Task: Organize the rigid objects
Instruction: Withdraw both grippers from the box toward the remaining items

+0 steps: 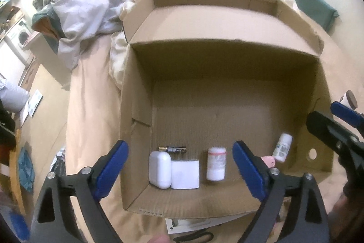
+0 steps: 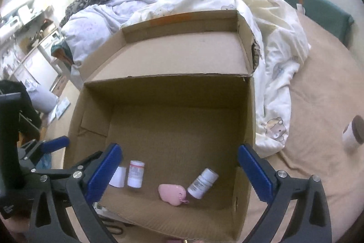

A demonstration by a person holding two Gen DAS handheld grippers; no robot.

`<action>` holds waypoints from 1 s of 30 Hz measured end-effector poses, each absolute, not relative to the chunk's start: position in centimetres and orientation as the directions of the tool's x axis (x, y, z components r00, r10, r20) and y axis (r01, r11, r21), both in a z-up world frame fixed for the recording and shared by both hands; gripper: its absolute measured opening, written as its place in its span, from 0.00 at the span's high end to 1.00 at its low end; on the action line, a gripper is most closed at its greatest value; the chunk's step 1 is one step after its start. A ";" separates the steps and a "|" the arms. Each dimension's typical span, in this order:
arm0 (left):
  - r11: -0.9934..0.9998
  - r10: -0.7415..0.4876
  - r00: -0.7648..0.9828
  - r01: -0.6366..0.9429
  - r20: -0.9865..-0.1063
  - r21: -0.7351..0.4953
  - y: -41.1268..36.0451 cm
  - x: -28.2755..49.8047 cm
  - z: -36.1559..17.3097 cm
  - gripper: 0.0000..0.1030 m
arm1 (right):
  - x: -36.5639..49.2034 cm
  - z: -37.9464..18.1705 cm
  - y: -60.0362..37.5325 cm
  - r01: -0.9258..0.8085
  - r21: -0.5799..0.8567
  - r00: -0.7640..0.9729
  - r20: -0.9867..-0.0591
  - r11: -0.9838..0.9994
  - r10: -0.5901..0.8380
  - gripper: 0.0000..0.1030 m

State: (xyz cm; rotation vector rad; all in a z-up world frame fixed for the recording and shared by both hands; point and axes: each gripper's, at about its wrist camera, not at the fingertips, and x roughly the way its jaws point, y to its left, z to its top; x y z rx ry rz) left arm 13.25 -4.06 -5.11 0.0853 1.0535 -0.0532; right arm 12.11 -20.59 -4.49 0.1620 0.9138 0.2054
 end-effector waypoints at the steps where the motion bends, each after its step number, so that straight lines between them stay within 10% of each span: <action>1: 0.995 -0.010 0.499 0.095 -0.866 0.043 -4.1 13.2 -5.0 0.02 | 12.1 -4.4 -20.6 -0.108 0.228 0.595 -0.765 0.968 0.247 0.00; 30: 0.993 -0.082 0.401 0.112 -0.912 -0.040 -1.4 7.8 -2.0 0.01 | 4.8 -4.8 -25.7 -0.048 0.298 0.493 -0.823 0.953 0.282 0.00</action>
